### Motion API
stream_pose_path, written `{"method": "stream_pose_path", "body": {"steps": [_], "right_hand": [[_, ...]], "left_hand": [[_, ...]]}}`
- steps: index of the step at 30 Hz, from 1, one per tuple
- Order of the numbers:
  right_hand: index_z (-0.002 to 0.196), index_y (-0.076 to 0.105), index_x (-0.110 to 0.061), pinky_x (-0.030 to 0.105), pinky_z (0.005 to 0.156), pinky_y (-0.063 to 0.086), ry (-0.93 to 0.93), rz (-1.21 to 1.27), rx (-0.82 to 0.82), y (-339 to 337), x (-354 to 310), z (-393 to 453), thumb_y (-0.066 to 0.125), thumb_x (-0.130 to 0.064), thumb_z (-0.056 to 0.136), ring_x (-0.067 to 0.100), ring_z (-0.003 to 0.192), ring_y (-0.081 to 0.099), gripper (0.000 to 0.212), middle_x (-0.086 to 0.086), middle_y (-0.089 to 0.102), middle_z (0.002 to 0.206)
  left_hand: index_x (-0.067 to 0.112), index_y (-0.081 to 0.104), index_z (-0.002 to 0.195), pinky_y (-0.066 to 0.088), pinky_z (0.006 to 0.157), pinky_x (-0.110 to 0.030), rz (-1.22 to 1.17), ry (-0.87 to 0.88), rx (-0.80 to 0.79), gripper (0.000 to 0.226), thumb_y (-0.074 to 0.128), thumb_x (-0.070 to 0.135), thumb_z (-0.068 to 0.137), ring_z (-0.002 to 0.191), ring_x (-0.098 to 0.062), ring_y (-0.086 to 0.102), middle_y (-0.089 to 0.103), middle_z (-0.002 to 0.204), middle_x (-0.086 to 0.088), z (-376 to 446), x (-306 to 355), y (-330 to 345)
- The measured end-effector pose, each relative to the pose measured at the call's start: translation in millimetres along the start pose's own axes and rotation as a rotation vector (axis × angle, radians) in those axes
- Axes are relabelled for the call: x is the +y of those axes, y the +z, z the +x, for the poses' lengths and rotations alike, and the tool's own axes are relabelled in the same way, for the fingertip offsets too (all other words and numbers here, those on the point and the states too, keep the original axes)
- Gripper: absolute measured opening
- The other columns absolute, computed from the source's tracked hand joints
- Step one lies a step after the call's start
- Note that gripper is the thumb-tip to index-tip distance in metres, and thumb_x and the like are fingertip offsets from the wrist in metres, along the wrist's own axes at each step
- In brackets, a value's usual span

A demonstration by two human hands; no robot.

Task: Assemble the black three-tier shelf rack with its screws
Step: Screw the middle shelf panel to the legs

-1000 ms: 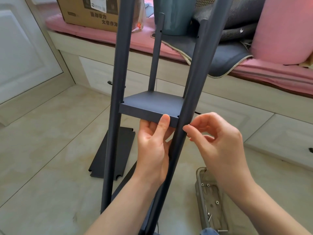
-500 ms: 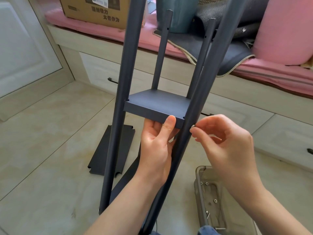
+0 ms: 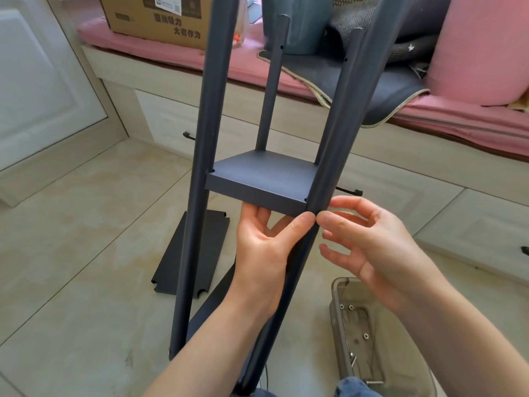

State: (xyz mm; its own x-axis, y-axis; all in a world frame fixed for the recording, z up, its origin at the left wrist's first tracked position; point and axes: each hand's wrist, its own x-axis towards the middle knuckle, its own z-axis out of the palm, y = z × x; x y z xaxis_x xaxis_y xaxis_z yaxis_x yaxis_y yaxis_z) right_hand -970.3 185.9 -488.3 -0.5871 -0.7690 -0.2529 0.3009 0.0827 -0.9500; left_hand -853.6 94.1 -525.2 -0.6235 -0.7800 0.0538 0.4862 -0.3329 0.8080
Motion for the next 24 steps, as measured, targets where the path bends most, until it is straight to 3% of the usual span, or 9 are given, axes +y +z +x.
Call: {"method": "stream_pose_path", "body": {"steps": [5, 8, 13, 24], "right_hand": [[0.125, 0.063, -0.038, 0.044, 0.088, 0.058, 0.065, 0.157, -0.188, -4.1, 3.9, 8.2, 0.092, -0.016, 0.061, 0.025, 0.117, 0.065, 0.074, 0.011, 0.070, 0.121], [0.144, 0.045, -0.035, 0.051, 0.101, 0.050, 0.032, 0.242, -0.359, -3.2, 10.5, 12.5, 0.078, -0.006, 0.078, 0.033, 0.123, 0.060, 0.079, 0.016, 0.063, 0.132], [0.141, 0.052, -0.019, 0.039, 0.100, 0.051, 0.005, 0.324, -0.415, 3.8, 16.9, 17.6, 0.074, -0.005, 0.079, 0.033, 0.126, 0.058, 0.068, 0.017, 0.060, 0.135], [0.135, 0.060, -0.025, 0.028, 0.099, 0.051, 0.024, 0.246, -0.408, 15.0, 13.3, 19.3, 0.077, -0.011, 0.078, 0.021, 0.125, 0.060, 0.061, 0.013, 0.061, 0.136]], "left_hand": [[0.020, 0.057, 0.132, 0.058, 0.085, -0.026, 0.021, -0.018, -0.007, 0.055, 0.079, 0.007, 0.084, 0.115, -0.023, 0.069, 0.068, 0.129, -0.006, -4.6, 3.7, -0.4], [0.019, 0.057, 0.134, 0.059, 0.085, -0.028, 0.023, -0.029, -0.012, 0.060, 0.079, 0.011, 0.078, 0.115, -0.024, 0.070, 0.069, 0.129, -0.006, -8.3, 5.8, -0.9], [0.013, 0.055, 0.135, 0.058, 0.087, -0.027, 0.007, -0.027, -0.032, 0.060, 0.078, 0.002, 0.080, 0.117, -0.027, 0.069, 0.067, 0.131, -0.010, -9.0, 9.7, -5.6], [0.011, 0.058, 0.132, 0.059, 0.083, -0.028, 0.126, -0.012, 0.000, 0.070, 0.087, 0.009, 0.068, 0.111, -0.028, 0.072, 0.072, 0.123, -0.009, -4.7, 24.0, -15.4]]}}
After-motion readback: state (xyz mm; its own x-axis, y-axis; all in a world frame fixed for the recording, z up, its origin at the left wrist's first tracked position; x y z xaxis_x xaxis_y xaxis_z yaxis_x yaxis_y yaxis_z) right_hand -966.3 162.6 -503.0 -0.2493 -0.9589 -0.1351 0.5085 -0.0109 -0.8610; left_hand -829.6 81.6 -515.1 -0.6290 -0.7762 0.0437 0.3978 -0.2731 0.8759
